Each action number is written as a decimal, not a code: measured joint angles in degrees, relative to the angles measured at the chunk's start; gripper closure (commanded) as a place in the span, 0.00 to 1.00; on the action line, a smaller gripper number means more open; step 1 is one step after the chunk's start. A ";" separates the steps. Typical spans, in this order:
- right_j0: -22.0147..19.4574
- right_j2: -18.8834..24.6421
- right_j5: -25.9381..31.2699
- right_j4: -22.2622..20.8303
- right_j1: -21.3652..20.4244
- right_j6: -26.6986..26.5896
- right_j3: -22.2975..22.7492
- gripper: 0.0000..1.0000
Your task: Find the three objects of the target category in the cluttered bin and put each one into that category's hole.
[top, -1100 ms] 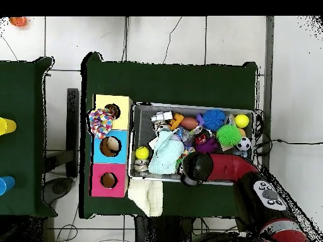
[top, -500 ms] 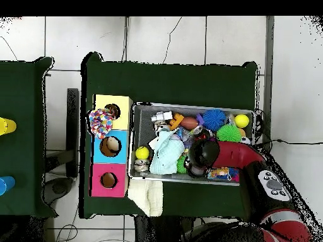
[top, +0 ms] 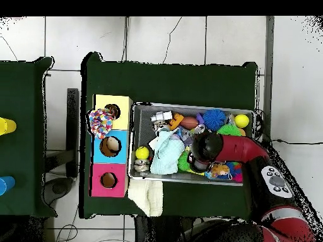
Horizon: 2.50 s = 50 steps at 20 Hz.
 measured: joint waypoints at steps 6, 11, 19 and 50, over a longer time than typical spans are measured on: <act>-0.49 0.03 1.95 0.81 -3.83 0.00 0.66 0.00; -1.41 0.22 2.23 2.16 -7.52 0.00 0.82 0.00; -3.08 0.47 2.01 2.91 -9.39 0.00 1.25 0.00; 3.52 -0.32 -9.12 2.93 -1.04 0.00 4.60 0.00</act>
